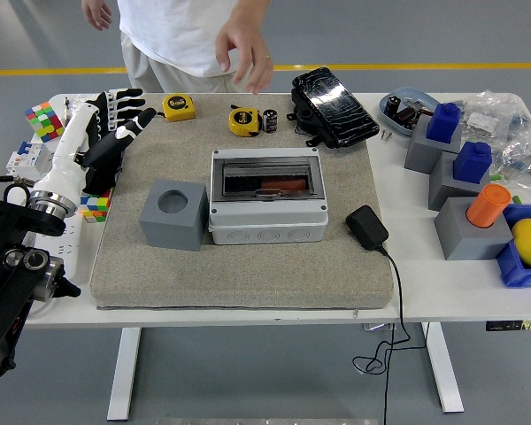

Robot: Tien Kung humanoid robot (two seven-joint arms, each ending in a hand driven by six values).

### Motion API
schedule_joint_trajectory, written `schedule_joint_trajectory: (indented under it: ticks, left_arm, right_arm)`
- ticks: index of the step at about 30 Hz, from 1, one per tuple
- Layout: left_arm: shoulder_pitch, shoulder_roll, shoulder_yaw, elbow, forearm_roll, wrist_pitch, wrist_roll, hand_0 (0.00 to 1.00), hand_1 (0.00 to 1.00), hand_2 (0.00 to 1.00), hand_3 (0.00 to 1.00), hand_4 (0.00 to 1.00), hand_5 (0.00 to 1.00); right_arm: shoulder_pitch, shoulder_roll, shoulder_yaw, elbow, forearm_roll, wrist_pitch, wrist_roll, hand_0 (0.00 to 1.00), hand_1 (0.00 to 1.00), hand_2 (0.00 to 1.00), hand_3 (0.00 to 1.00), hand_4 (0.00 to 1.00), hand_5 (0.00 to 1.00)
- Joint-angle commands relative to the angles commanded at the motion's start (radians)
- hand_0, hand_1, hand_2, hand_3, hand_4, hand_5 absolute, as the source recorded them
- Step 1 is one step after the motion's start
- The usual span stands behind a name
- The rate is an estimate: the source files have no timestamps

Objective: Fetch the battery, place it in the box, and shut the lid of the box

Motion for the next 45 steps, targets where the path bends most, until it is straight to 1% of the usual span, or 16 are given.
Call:
schedule_joint_trajectory:
  ticks: [5, 6, 9, 11, 12, 17, 18, 35, 45]
  left_arm:
    - [0.015, -0.014, -0.016, 0.010, -0.020, 0.014, -0.005, 0.616, 0.695, 0.694, 0.707, 0.998, 0.602]
    - [0.016, -0.017, -0.018, 0.012, -0.024, 0.015, -0.005, 0.601, 0.684, 0.681, 0.698, 0.998, 0.588]
    - [0.018, -0.021, -0.018, 0.014, -0.027, 0.015, -0.004, 0.601, 0.684, 0.681, 0.698, 0.998, 0.588]
    - [0.017, -0.021, -0.018, 0.014, -0.026, 0.014, -0.002, 0.601, 0.684, 0.681, 0.698, 0.998, 0.588]
    - [0.015, -0.021, -0.019, 0.013, -0.025, 0.012, 0.001, 0.582, 0.671, 0.673, 0.695, 0.998, 0.571]
    - [0.018, -0.021, -0.024, 0.006, -0.022, 0.007, 0.009, 0.582, 0.671, 0.673, 0.695, 0.998, 0.571]
    - [0.019, -0.022, -0.025, 0.005, -0.022, 0.005, 0.011, 0.576, 0.655, 0.657, 0.693, 0.998, 0.552]
    - [0.010, -0.017, -0.028, -0.008, -0.030, 0.002, 0.011, 0.562, 0.650, 0.651, 0.690, 0.998, 0.562]
    - [0.008, -0.017, -0.027, -0.009, -0.033, 0.001, 0.010, 0.556, 0.648, 0.647, 0.688, 0.998, 0.551]
  right_arm:
    - [-0.001, 0.001, -0.002, 0.000, 0.000, 0.000, -0.002, 0.567, 0.604, 0.592, 0.550, 0.941, 0.480]
    - [0.000, 0.001, -0.002, 0.000, 0.000, 0.000, -0.003, 0.567, 0.604, 0.593, 0.550, 0.940, 0.479]
    - [0.002, -0.001, 0.000, 0.000, 0.000, -0.001, -0.003, 0.567, 0.604, 0.593, 0.550, 0.940, 0.479]
    - [0.004, -0.002, 0.000, 0.000, -0.001, -0.002, -0.004, 0.567, 0.604, 0.593, 0.550, 0.940, 0.479]
    - [0.005, -0.003, 0.001, 0.000, -0.001, -0.002, -0.005, 0.567, 0.604, 0.592, 0.549, 0.938, 0.479]
    - [0.009, -0.003, -0.002, 0.000, -0.001, 0.000, -0.014, 0.567, 0.604, 0.592, 0.549, 0.938, 0.479]
    - [0.010, -0.003, -0.003, 0.000, -0.001, 0.000, -0.015, 0.567, 0.604, 0.596, 0.550, 0.939, 0.479]
    - [0.029, -0.008, -0.013, 0.000, 0.001, 0.001, -0.024, 0.569, 0.604, 0.597, 0.550, 0.936, 0.485]
    - [0.034, -0.012, -0.020, 0.000, 0.003, 0.002, -0.026, 0.569, 0.604, 0.599, 0.550, 0.934, 0.489]
